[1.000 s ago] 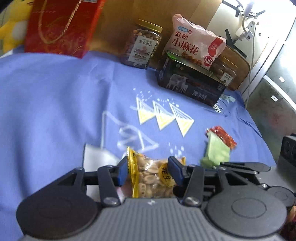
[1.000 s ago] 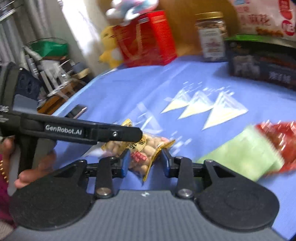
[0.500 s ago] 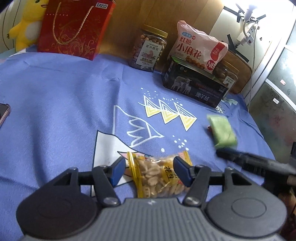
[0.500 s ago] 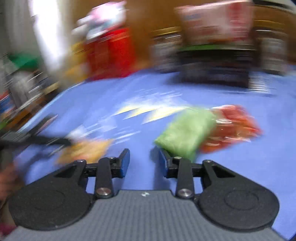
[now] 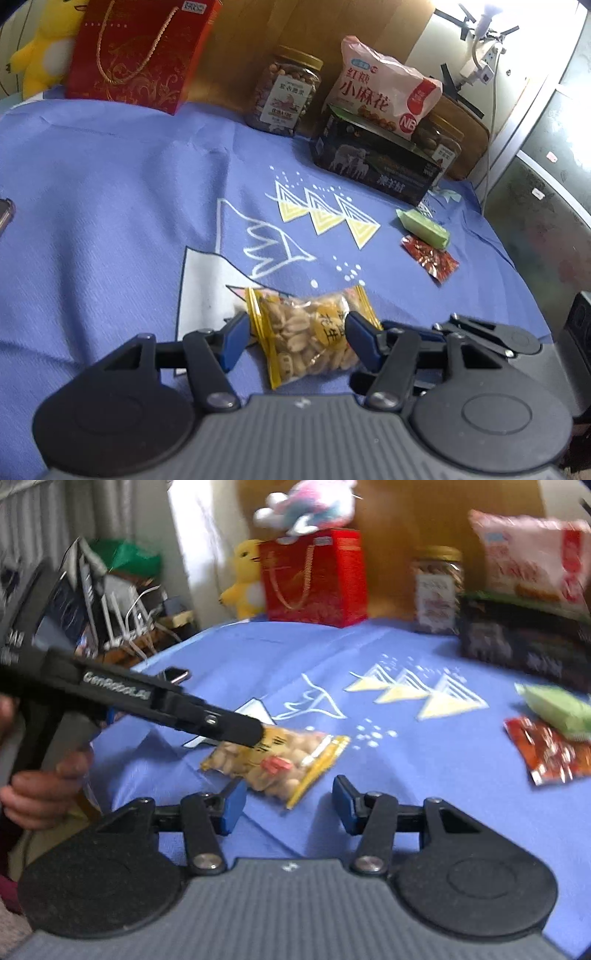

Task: Organize snacks
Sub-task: 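Lift the peanut bag and lower it into the tin box, releasing, then move the left gripper to the pale green packet and grasp it, then carry the pale green packet into the tin box and release it, then grasp the red spicy snack packet with the left gripper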

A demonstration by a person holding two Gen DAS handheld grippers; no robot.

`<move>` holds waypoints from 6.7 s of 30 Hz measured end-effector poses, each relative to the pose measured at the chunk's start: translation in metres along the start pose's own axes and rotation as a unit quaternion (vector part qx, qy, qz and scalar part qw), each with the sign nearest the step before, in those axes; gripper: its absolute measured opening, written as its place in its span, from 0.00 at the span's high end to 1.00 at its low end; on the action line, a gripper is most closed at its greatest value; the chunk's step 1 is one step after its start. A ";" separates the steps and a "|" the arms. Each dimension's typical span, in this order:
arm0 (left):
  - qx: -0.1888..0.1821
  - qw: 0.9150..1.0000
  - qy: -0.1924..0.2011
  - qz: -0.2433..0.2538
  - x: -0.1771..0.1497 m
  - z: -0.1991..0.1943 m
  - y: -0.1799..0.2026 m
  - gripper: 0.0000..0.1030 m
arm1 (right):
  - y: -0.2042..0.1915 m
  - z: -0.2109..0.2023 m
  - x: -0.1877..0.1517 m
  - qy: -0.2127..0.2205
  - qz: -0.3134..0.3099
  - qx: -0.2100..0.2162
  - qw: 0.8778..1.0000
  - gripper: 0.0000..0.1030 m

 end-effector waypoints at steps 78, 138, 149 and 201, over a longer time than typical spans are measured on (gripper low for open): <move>-0.056 0.997 -0.044 0.006 0.113 0.099 0.053 0.66 | 0.144 -0.016 0.034 0.026 0.206 -0.009 0.978 0.76; -0.078 0.986 0.018 0.146 0.188 0.074 0.153 0.59 | 0.141 -0.073 0.065 0.108 0.047 -0.150 0.982 0.73; -0.053 0.990 0.025 0.128 0.275 0.151 0.157 0.52 | 0.223 -0.034 0.107 0.114 0.081 -0.189 0.972 0.70; -0.085 0.996 -0.016 -0.029 -0.003 0.016 0.022 0.55 | 0.028 -0.033 -0.021 -0.012 0.017 -0.038 0.999 0.47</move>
Point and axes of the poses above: each gripper's, at about its wrist camera, not at the fingertips, and z roughly the way its jaws point, y to its right, x to its top, the point moved 2 cm from there along z, roughly the way its jaws point, and after that the axes turned 13 degrees about -y, right-handed, at the moved point
